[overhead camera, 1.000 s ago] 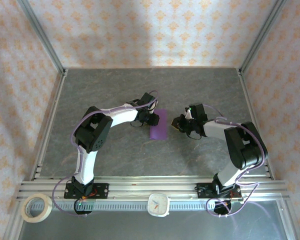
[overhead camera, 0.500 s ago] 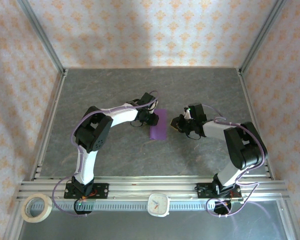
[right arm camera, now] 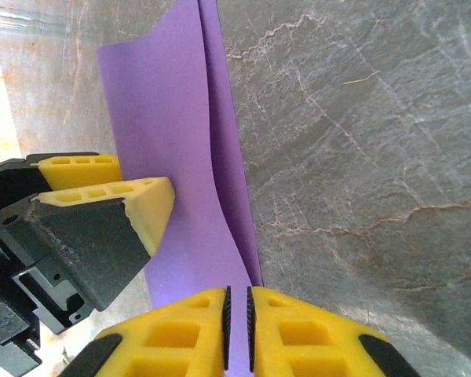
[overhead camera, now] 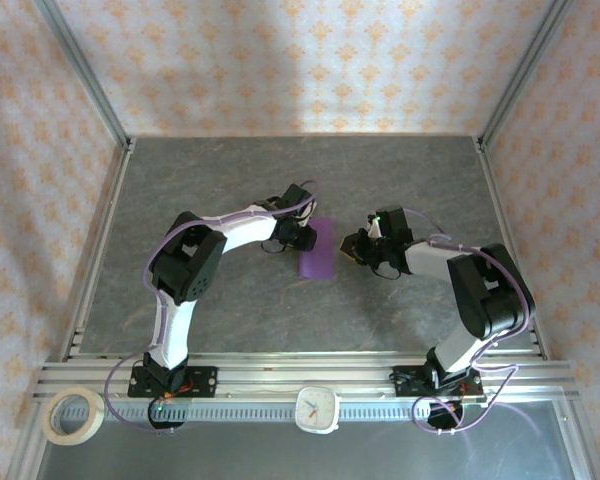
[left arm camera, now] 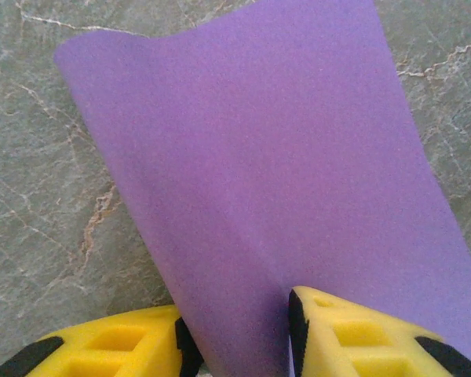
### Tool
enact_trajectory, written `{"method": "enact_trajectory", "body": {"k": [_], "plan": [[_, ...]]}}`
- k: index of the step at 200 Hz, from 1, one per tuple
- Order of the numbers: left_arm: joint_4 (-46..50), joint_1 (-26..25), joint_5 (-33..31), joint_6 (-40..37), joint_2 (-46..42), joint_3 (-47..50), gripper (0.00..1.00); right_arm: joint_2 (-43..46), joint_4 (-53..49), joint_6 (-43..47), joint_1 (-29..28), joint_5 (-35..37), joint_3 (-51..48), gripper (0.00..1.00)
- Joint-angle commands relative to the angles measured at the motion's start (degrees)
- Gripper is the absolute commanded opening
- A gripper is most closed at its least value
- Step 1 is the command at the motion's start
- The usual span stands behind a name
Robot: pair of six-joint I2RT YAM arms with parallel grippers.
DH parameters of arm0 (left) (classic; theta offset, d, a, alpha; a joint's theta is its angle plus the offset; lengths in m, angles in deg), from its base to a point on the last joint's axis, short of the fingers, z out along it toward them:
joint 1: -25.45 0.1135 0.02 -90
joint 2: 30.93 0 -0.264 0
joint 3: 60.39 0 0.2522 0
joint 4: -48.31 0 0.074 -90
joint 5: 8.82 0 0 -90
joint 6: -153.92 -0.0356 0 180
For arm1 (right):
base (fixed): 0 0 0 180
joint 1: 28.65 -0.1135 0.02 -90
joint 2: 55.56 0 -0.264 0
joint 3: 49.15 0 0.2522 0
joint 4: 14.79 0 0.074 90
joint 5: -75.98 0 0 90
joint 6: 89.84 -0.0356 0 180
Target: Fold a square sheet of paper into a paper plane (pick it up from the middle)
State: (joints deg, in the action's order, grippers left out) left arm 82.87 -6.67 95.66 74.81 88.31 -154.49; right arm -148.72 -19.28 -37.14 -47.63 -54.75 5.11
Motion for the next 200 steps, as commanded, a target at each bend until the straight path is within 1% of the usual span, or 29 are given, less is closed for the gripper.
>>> {"method": "enact_trajectory", "body": {"k": [1,28,58,200], "plan": [[-2.82,1.59,-4.34,-2.09,7.21,0.93,0.42,-0.53,0.48,0.03,-0.35,0.56,0.95,0.16],[-2.56,1.57,-4.2,-2.63,7.15,0.97,0.45,-0.61,0.48,0.03,-0.35,0.56,1.02,0.16],[-1.71,1.57,-5.51,-3.25,6.98,0.6,0.47,-0.75,0.37,0.12,-0.35,0.55,1.18,0.16],[-1.81,1.58,-6.48,-2.75,6.69,0.62,0.48,-1.21,1.53,-0.61,-0.79,0.54,0.99,0.16]]}}
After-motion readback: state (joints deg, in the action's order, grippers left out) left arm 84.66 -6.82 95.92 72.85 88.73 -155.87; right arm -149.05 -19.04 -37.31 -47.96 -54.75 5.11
